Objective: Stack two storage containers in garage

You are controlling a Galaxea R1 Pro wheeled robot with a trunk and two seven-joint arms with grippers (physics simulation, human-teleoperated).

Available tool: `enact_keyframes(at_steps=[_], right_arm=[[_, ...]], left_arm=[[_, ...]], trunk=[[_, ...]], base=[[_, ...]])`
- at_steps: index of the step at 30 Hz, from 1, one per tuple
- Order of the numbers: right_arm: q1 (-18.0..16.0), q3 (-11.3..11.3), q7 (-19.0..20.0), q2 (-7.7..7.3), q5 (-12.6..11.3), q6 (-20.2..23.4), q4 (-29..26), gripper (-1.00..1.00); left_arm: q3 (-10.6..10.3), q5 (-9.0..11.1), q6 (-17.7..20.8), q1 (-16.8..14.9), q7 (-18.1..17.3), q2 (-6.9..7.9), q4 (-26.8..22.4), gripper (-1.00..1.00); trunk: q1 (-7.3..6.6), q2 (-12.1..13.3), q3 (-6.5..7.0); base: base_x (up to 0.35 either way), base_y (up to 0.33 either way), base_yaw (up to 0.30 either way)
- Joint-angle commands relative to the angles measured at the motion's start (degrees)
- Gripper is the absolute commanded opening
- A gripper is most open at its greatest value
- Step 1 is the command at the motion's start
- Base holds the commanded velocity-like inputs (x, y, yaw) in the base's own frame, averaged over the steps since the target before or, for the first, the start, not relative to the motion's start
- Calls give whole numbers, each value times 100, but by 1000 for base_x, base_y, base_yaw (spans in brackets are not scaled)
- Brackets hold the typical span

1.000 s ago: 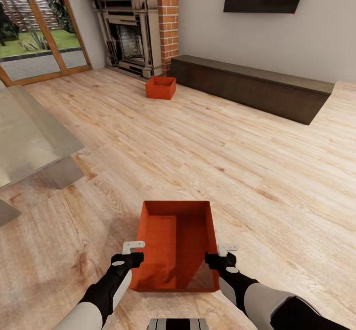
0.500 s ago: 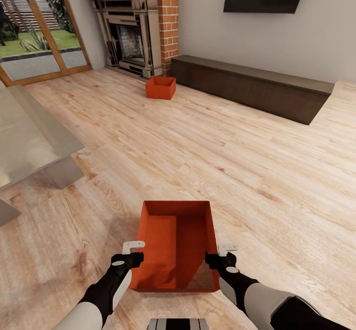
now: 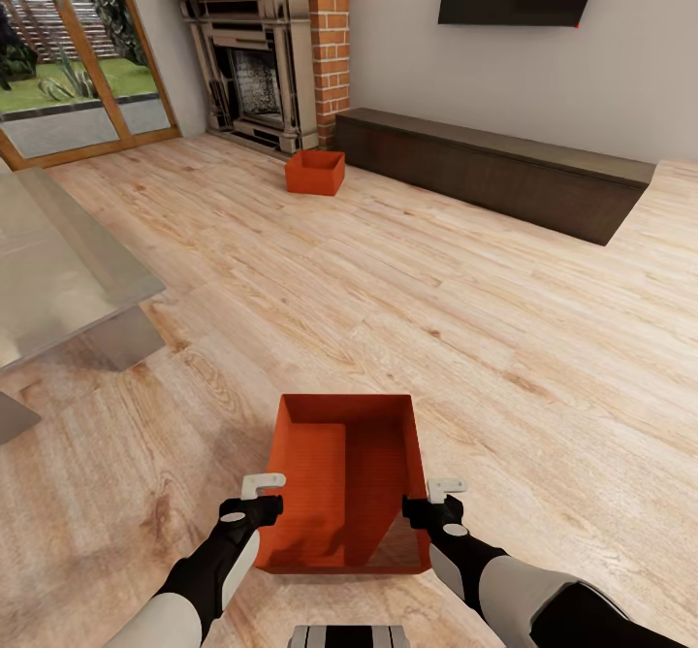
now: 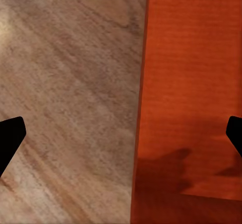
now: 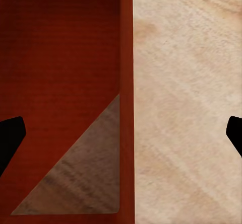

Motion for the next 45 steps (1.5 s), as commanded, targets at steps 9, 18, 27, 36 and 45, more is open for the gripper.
enact_keyframes(at_steps=[9, 18, 27, 36, 45], right_arm=[[-3, 49, -16, 2, -55, -15, 4, 100], [-3, 49, -16, 2, -69, -15, 4, 100], [-3, 49, -16, 2, -67, -15, 6, 100], [-3, 49, -16, 2, -66, -15, 6, 100], [-3, 49, -16, 2, -74, -15, 5, 100]], left_arm=[[-27, 28, 25, 0, 32, -5, -15, 100], [-6, 27, 23, 1, 14, -25, -55, 100], [-10, 29, 38, 0, 6, -11, -123, 100], [-7, 29, 35, 0, 3, -6, -132, 100], [-2, 30, 41, 0, 3, 2, -133, 100]], trunk=[[-1, -1, -4], [-1, -1, -4], [-1, -1, -4], [-1, -1, -4], [197, -362, -166]], base=[[0, 0, 0], [0, 0, 0], [0, 0, 0], [0, 0, 0], [0, 0, 0]])
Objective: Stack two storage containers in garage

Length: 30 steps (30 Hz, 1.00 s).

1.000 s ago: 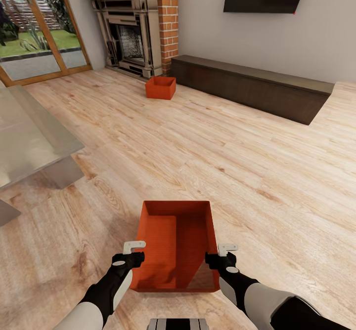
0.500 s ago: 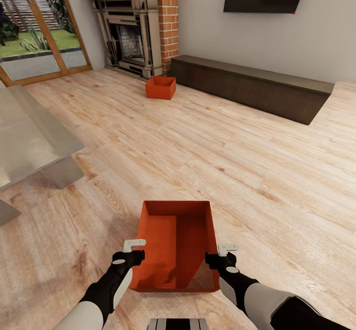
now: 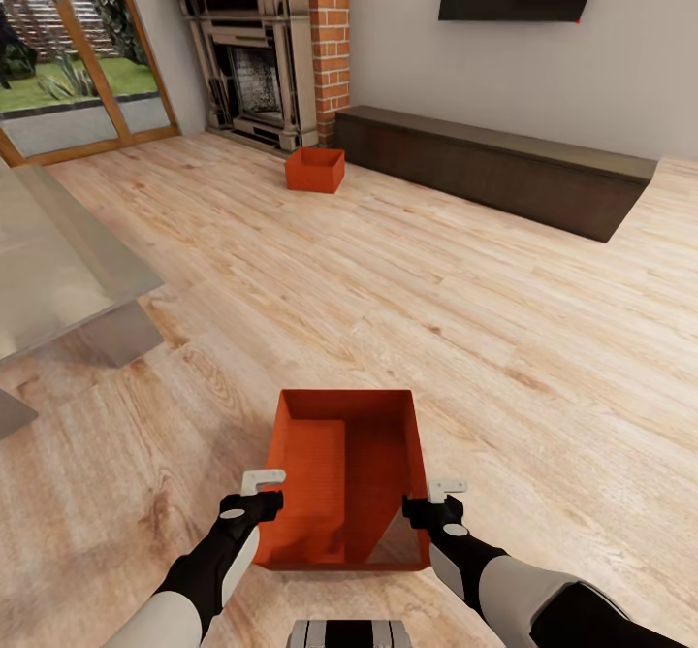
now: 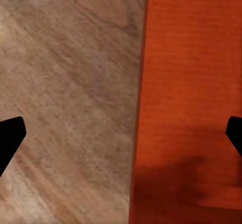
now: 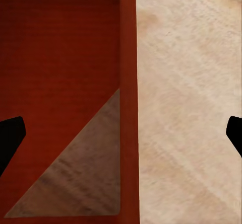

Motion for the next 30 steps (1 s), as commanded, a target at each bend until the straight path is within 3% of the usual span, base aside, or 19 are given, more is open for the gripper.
enact_keyframes(at_steps=[1, 11, 30], right_arm=[[-3, 49, -16, 2, -48, -15, 2, 100], [-3, 49, -16, 2, -48, -15, 4, 100], [-3, 49, -16, 2, -51, -16, 5, 100]], left_arm=[[-25, 28, 32, -1, 37, 3, -11, 100], [-24, 28, 26, -1, 37, 4, -11, 100], [-24, 28, 6, -1, 37, 4, -11, 100]], trunk=[[21, -43, -22], [241, -444, -202], [241, -444, -202]], base=[[0, 0, 0], [0, 0, 0], [0, 0, 0]])
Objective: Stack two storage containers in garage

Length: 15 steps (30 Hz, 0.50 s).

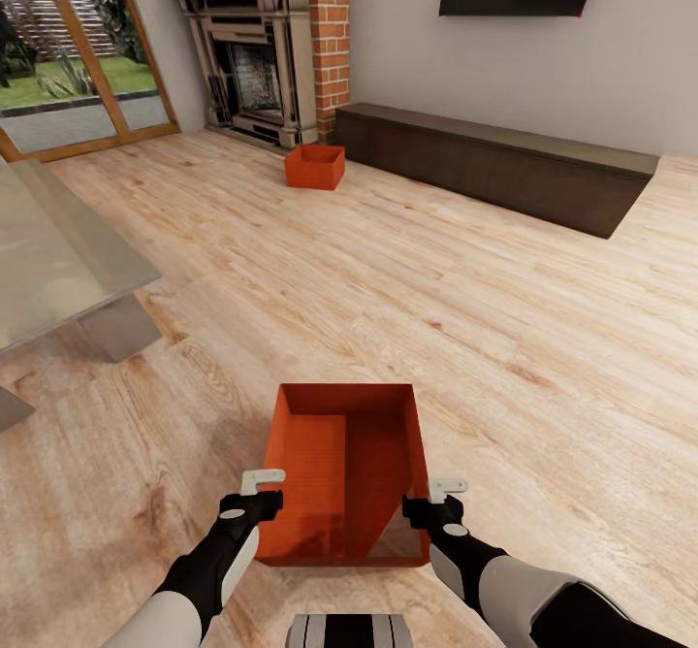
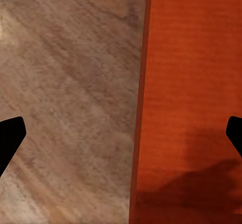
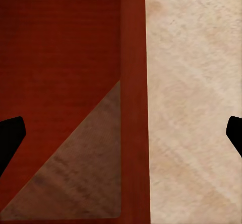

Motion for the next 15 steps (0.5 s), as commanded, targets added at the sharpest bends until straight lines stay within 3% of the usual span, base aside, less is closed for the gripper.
enact_keyframes(at_steps=[1, 15], right_arm=[[-2, 49, -16, 2, -49, -15, 4, 100], [-2, 49, -16, 2, -48, -17, 4, 100]], left_arm=[[-25, 29, 32, 0, 37, 3, -11, 100], [-25, 25, 8, 0, 77, -5, -7, 100]], trunk=[[-1, -1, -4], [-1, -1, -4]], base=[[0, 0, 0], [0, 0, 0]])
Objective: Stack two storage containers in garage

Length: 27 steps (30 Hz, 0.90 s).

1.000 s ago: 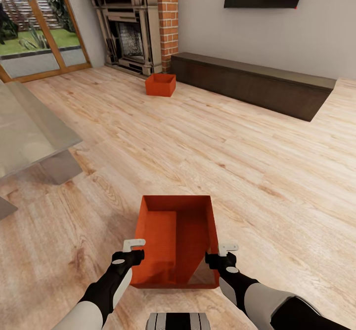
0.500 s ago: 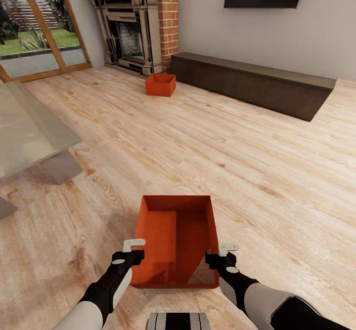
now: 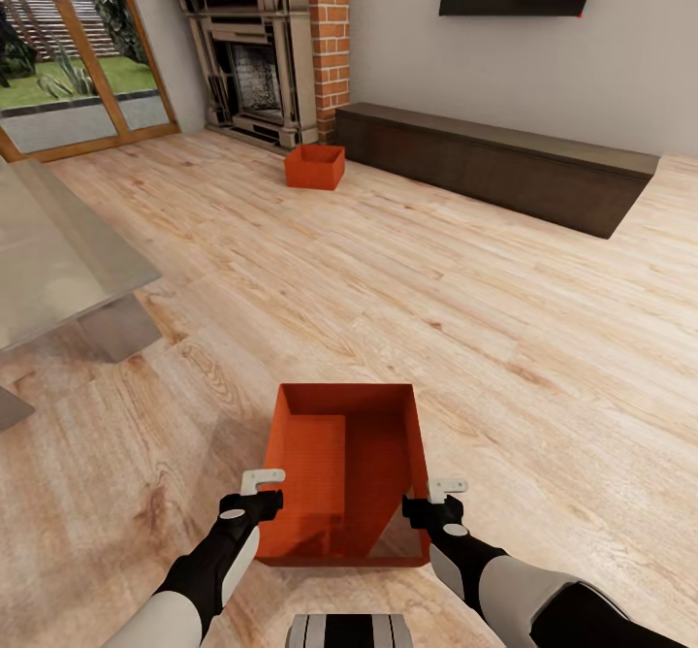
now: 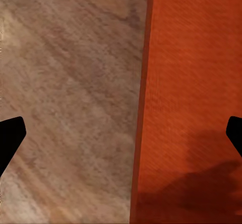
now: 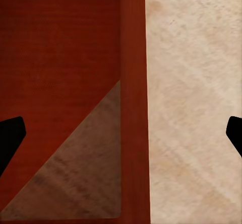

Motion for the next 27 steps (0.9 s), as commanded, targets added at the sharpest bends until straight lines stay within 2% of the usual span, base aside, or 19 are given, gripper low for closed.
enact_keyframes(at_steps=[1, 23, 24, 25, 27], right_arm=[[-2, 49, -16, 2, -49, -15, 4, 100], [-2, 50, -17, 2, -39, -29, 2, 100], [-2, 51, -17, 2, -35, -39, 3, -100], [-2, 53, -16, 2, -35, -51, 1, -100], [-2, 55, -18, 4, -35, -108, 3, -100]], left_arm=[[-27, 27, 27, 0, 44, 1, -9, 100], [-33, 30, 44, 0, 14, 0, 10, 100], [-33, 30, 45, 0, 11, 1, 16, 100], [-33, 31, 45, 0, 10, 1, 20, -100], [-34, 27, 46, 0, 8, -1, 41, -100]], trunk=[[-1, -1, -4], [-1, -1, -4], [-1, -1, -4], [-1, -1, -4], [-1, -1, -4]], base=[[0, 0, 0], [0, 0, 0], [0, 0, 0], [0, 0, 0], [0, 0, 0]])
